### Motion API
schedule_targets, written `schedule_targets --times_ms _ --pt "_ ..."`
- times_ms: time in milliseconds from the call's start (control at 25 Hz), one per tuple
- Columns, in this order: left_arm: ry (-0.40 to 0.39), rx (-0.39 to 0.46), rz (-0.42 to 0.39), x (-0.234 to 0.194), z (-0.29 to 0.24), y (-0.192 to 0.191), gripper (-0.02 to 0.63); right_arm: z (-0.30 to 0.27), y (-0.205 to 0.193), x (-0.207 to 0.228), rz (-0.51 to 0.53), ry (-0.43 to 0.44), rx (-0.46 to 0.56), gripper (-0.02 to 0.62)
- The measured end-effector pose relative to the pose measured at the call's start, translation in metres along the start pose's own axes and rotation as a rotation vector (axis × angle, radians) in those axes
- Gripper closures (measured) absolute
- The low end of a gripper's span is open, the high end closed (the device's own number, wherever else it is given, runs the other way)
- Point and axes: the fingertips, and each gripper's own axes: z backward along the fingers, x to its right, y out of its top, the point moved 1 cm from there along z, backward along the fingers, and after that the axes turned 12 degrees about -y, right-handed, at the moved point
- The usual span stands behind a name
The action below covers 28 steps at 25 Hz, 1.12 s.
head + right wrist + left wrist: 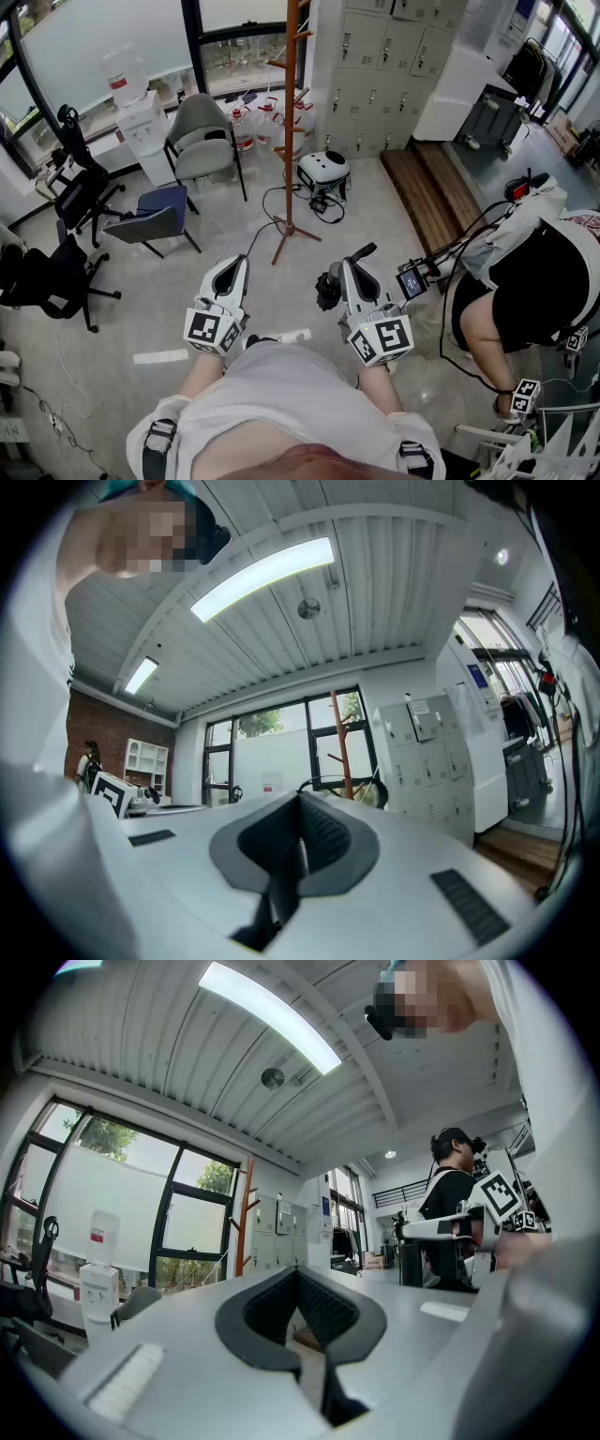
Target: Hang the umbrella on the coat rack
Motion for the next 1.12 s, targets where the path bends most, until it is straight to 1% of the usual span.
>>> schedule_targets --times_ms 160,480,680,1120 --pt "0.007 -0.009 -0.011 0.001 0.0 -0.002 0.595 -0.001 -0.003 -0.001 0.002 0.006 -0.007 0.588" --pt "0.021 -0.013 -0.003 -0.001 -0.003 -0.003 0.595 -0.007 -0.006 -0.001 -0.003 0.025 -0.018 0.588" --pt "0.029 -0.014 -0.002 -0.002 -0.004 -0.005 0.595 -0.01 -0.009 0.004 -0.033 0.018 -0.025 0.588" --pt "0.056 -0.018 0.004 -0.006 -0.008 -0.004 0.595 -0.021 -0.01 0.011 -0.029 0.041 -0.031 0.588"
